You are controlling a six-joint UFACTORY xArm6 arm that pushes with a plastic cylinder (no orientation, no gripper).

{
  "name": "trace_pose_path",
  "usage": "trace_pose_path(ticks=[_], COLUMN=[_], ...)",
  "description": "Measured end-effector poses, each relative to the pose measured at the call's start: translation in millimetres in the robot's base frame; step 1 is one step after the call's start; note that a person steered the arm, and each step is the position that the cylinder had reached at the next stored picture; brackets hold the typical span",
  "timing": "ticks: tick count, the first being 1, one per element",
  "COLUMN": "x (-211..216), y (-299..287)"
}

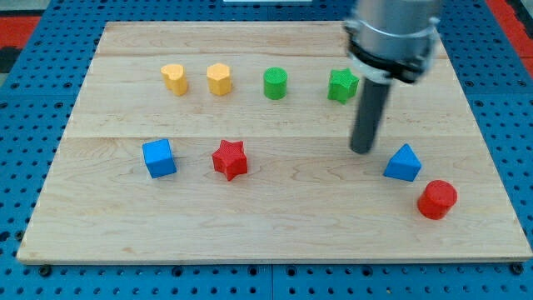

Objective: Push the red star towards right

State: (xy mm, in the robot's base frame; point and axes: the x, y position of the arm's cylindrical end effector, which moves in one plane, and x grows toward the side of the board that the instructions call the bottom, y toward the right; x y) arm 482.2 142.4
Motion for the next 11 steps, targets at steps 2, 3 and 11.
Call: trace_pose_path(ticks=[2, 3, 11], x=[12.0, 11.3, -50.8], y=[-2.0, -60.3, -219.0])
